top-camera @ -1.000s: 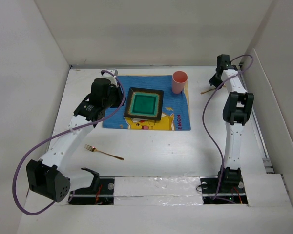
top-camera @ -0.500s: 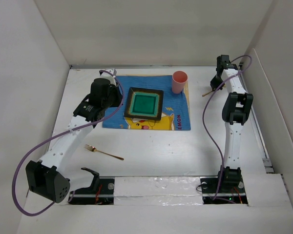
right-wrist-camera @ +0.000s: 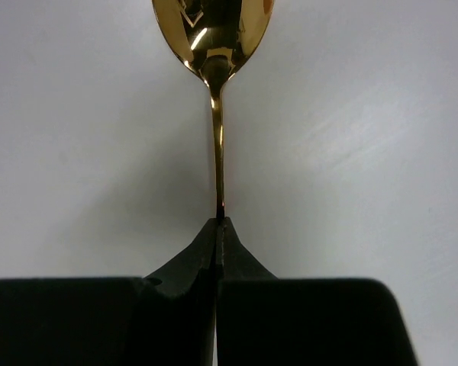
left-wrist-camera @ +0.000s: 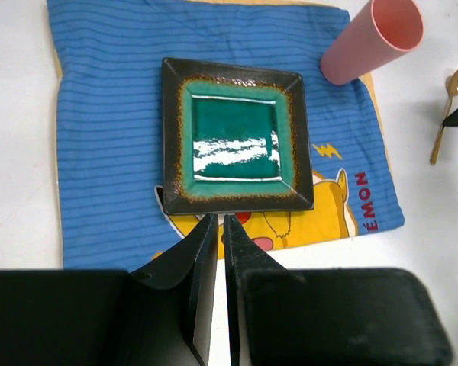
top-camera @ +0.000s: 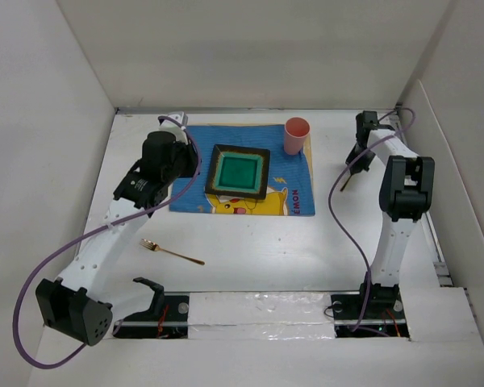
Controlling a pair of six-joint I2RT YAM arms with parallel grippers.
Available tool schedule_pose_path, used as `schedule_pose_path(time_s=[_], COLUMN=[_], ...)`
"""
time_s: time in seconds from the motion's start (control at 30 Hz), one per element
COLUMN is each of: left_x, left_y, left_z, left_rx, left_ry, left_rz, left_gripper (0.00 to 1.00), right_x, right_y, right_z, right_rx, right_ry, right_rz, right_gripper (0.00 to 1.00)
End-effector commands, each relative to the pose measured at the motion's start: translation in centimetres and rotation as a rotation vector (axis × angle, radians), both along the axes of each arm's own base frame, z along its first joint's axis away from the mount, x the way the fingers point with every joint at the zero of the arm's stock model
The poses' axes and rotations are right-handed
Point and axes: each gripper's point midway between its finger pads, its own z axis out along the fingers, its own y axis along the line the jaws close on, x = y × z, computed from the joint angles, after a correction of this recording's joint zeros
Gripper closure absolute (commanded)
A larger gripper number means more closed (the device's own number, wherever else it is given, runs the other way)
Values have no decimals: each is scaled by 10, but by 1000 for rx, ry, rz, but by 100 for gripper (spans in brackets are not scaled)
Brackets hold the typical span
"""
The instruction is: Set the dinner table for one person
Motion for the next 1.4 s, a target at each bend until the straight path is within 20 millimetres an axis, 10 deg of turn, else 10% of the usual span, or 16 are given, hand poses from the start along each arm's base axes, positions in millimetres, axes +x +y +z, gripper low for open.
schedule_pose_path(time_s=[0.0, 0.17, 0.37, 0.7, 0.93, 1.03, 1.07, 1.37], left_x=[-9, -13, -15, -20, -16, -11, -7, 3], left_y=[-6, -12, -12, -8, -12, -14, -15, 17], left_z=[7, 6, 10, 15, 22, 23, 26, 28], left_rx=[-38, -66, -74, -84, -99, -105, -114, -166], left_ry=[-14, 0, -12, -33, -45, -43, -44, -4], left_rz=[-46, -71, -69, -58, -63, -61, -51, 225], left_gripper=[94, 94, 94, 94, 94, 94, 94, 89], right_x=[-14, -29, -28, -32, -24, -31, -42, -103], right_y=[17, 10, 6, 5, 6, 40, 80, 210], right_z=[7, 9, -1, 2, 118, 174, 206, 242], right_rx=[14, -6, -5, -13, -56, -4, 54, 225], right_ry=[-47, -34, -19, -36, -290, -418, -501, -580], right_rz=[80, 89, 85, 55, 72, 172, 278, 616], right_gripper=[100, 74, 69, 100, 100, 100, 100, 100])
